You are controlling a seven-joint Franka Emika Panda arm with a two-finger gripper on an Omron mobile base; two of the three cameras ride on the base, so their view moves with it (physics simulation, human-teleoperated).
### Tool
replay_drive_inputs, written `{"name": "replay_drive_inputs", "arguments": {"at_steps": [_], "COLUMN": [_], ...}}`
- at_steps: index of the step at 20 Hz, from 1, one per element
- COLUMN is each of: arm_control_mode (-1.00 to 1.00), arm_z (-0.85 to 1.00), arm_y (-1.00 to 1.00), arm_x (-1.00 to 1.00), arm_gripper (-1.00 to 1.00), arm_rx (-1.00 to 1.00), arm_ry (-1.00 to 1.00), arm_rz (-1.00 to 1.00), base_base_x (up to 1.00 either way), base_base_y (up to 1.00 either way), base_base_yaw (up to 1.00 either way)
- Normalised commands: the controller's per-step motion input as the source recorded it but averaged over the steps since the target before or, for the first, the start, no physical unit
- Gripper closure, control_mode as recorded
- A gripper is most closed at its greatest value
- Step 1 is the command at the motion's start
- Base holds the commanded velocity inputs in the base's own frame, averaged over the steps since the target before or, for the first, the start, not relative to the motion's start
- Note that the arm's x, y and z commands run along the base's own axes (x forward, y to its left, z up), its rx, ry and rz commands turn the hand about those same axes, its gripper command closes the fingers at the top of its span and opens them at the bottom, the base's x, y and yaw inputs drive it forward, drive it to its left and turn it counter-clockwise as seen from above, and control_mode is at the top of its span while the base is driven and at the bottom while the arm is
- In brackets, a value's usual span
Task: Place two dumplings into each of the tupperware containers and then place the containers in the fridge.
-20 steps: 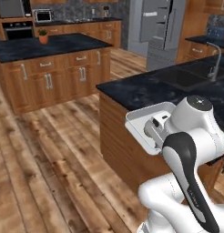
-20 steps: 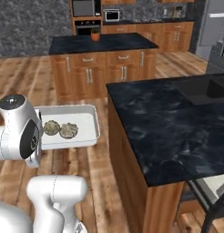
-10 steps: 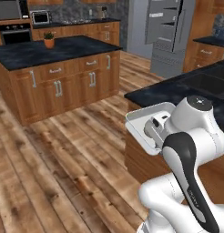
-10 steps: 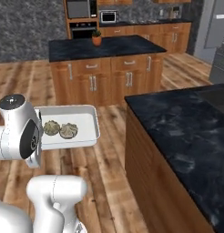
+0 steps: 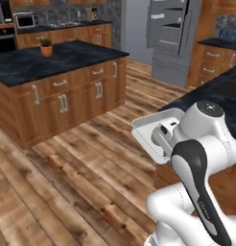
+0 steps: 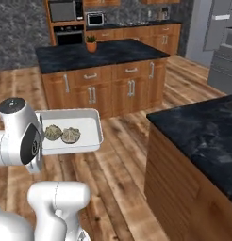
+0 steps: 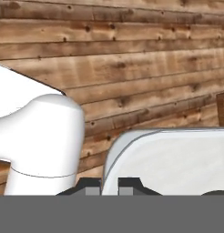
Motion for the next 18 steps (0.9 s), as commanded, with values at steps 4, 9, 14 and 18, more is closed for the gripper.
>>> {"name": "replay_drive_inputs", "arguments": {"at_steps": [4, 9, 14, 18], "arm_control_mode": [1.0, 1.0, 1.0, 1.0], "arm_z": [0.0, 0.0, 0.0, 0.0], "arm_y": [0.0, 0.0, 0.0, 0.0], "arm_x": [0.0, 0.0, 0.0, 0.0], "arm_gripper": [1.0, 1.0, 1.0, 1.0], "arm_rx": [0.0, 0.0, 0.0, 0.0], "arm_ry": [0.0, 0.0, 0.0, 0.0], "arm_rz": [0.0, 0.0, 0.0, 0.0], "base_base_x": [0.61, 0.73, 0.86, 0.94], "base_base_y": [1.0, 1.0, 1.0, 1.0], "base_base_yaw": [-0.44, -0.5, -0.48, -0.47]}}
